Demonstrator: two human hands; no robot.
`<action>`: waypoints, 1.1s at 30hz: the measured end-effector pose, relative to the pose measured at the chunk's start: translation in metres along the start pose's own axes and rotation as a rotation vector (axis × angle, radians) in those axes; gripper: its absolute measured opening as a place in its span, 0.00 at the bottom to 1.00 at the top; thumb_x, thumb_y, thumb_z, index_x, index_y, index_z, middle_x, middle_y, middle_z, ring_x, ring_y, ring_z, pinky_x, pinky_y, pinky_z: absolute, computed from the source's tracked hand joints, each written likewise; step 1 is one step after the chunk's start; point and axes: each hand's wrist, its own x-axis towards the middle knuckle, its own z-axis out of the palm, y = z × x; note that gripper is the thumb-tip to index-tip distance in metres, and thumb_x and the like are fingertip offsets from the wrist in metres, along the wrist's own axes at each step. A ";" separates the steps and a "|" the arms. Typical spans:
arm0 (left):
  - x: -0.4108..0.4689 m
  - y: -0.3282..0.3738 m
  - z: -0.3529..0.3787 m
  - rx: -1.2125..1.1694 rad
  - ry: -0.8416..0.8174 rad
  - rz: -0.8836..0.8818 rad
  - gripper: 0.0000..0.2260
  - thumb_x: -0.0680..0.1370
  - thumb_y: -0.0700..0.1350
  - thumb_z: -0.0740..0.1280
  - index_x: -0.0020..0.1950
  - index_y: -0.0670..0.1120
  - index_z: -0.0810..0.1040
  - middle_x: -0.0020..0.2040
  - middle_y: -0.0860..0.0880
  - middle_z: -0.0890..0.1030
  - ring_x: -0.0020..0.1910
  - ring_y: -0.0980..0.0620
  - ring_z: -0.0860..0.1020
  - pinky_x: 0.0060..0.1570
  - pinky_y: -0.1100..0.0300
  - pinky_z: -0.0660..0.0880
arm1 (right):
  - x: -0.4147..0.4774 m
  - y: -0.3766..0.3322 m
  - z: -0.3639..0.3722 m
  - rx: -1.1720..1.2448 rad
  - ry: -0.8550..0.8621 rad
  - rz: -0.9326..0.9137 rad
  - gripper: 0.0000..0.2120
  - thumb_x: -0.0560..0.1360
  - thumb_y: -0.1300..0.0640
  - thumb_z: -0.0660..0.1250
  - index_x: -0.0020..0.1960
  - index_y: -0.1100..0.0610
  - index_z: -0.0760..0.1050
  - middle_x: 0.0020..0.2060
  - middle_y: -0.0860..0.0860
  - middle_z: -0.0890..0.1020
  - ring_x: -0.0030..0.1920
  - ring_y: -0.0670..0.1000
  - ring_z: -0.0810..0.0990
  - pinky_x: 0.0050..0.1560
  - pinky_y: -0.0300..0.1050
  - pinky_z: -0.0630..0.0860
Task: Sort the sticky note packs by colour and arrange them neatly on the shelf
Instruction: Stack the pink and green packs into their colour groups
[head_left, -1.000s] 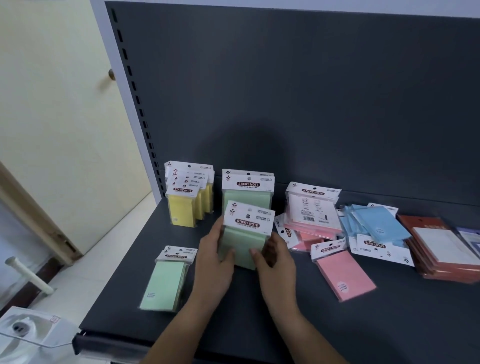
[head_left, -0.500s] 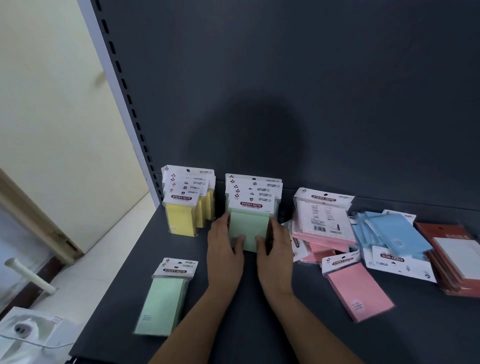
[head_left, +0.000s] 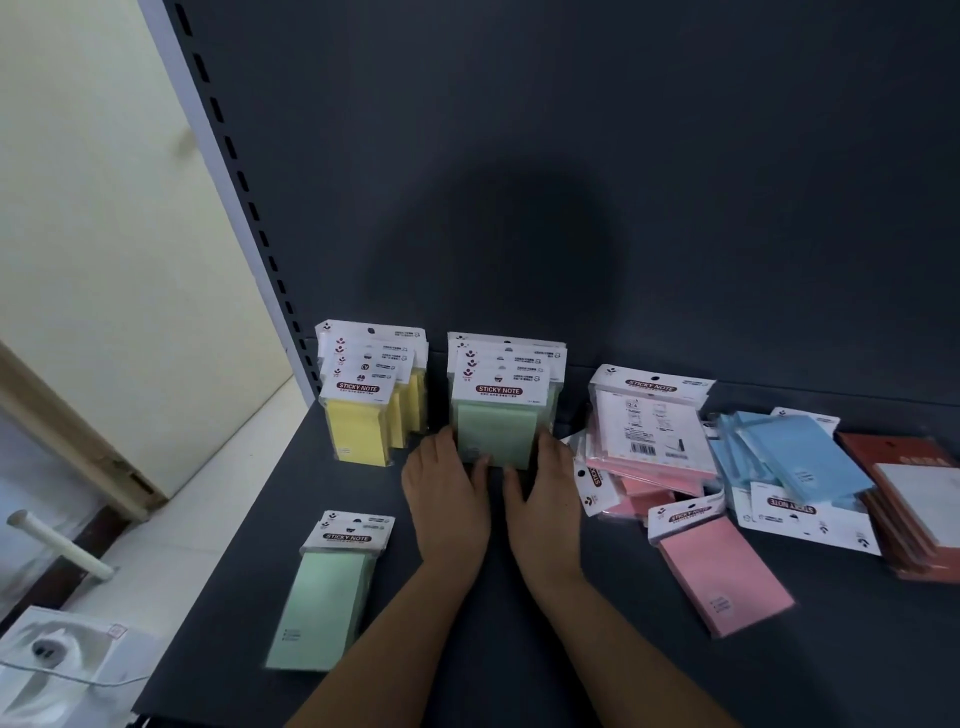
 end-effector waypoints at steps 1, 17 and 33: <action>0.000 0.000 -0.001 -0.008 0.001 0.000 0.18 0.75 0.44 0.68 0.63 0.39 0.72 0.55 0.41 0.76 0.57 0.41 0.73 0.59 0.50 0.67 | 0.000 -0.001 -0.001 0.003 0.000 0.000 0.24 0.76 0.61 0.62 0.71 0.61 0.62 0.66 0.54 0.69 0.66 0.51 0.68 0.66 0.46 0.68; -0.016 0.007 -0.070 -0.238 -0.099 0.001 0.20 0.75 0.44 0.68 0.65 0.42 0.70 0.60 0.47 0.75 0.61 0.48 0.72 0.59 0.60 0.66 | -0.052 -0.024 -0.011 0.194 0.027 -0.069 0.26 0.75 0.64 0.63 0.71 0.59 0.61 0.65 0.50 0.66 0.66 0.46 0.65 0.68 0.36 0.61; -0.063 -0.056 -0.130 0.007 -0.358 -0.369 0.12 0.77 0.51 0.64 0.51 0.43 0.76 0.49 0.46 0.79 0.51 0.45 0.77 0.50 0.54 0.73 | -0.104 -0.060 0.001 -0.274 -0.600 -0.089 0.13 0.78 0.50 0.56 0.57 0.56 0.71 0.58 0.52 0.68 0.59 0.53 0.64 0.62 0.46 0.63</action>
